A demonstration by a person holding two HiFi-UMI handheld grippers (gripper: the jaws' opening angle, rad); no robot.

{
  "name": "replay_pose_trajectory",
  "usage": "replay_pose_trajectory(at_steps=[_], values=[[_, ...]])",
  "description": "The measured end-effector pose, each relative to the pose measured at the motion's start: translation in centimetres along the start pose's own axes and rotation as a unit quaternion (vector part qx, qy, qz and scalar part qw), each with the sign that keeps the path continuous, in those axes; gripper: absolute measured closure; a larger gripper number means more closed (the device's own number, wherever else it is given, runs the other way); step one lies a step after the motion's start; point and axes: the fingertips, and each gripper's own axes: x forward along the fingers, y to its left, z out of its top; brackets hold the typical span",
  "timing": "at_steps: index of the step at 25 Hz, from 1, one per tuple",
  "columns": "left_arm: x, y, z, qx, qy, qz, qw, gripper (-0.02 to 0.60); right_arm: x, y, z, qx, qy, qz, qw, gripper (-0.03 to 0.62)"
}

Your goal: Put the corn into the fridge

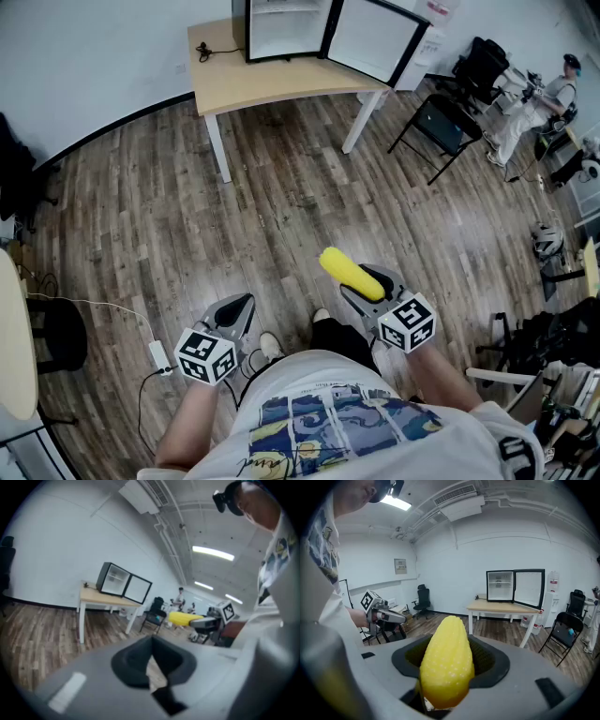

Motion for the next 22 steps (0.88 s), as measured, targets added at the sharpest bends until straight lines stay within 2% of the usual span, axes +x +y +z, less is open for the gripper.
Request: replay_pose_trajectory(at_steps=[4, 8, 13, 17, 22], values=[[3.2, 0.4, 2.2, -0.001, -0.018, -0.006, 0.9998, 0.572, 1.1, -3.0, 1.7, -0.009, -0.012, 0.0, 1.0, 0.355], [6.9, 0.9, 4.6, 0.006, -0.018, -0.009, 0.9998, 0.572, 2.7, -6.8, 2.7, -0.002, -0.026, 0.007, 1.0, 0.355], [13.3, 2.3, 9.0, 0.023, -0.006, 0.006, 0.9997, 0.572, 5.4, -14.0, 5.7, 0.002, -0.044, 0.022, 0.999, 0.355], [20.3, 2.7, 13.3, 0.051, 0.002, 0.002, 0.9987, 0.572, 7.7, -20.6, 8.1, 0.017, -0.057, 0.039, 0.997, 0.355], [27.2, 2.4, 17.6, 0.055, -0.008, -0.01, 0.9984, 0.572, 10.0, -27.3, 10.1, 0.016, -0.064, 0.046, 0.997, 0.355]])
